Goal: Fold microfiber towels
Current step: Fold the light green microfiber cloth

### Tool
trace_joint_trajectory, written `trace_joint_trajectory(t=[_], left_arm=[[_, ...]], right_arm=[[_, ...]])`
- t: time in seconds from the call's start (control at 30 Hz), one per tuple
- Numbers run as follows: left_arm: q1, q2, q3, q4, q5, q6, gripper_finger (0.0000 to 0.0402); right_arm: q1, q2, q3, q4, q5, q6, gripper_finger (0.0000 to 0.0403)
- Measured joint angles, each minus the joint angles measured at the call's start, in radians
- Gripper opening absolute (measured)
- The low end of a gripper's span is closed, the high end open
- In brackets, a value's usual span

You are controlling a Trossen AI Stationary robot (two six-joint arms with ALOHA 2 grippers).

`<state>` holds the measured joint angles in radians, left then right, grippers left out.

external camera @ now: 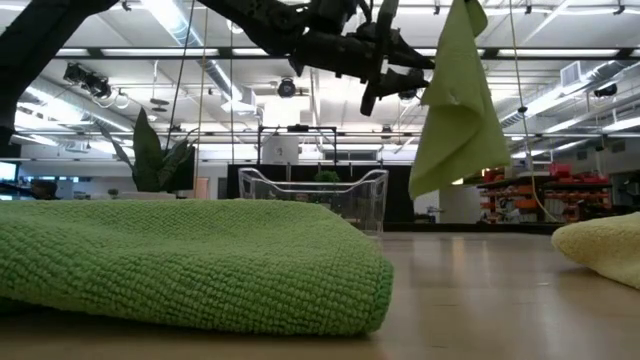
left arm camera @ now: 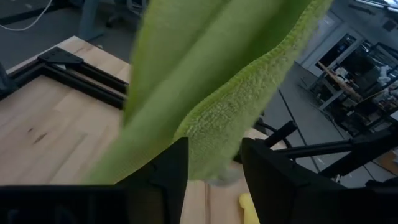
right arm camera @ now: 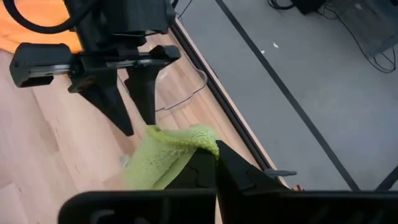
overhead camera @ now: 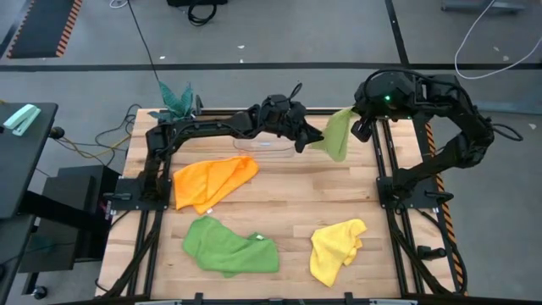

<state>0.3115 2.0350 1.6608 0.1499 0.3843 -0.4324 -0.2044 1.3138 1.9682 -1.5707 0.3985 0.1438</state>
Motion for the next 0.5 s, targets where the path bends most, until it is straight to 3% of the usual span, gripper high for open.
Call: trace_joint_trajectory(t=[0.5], left_arm=[[0.018,0.0,0.0,-0.014,0.002,0.006,0.0154]], right_arm=[[0.0,0.0,0.0,0.0,0.0,0.002,0.0]])
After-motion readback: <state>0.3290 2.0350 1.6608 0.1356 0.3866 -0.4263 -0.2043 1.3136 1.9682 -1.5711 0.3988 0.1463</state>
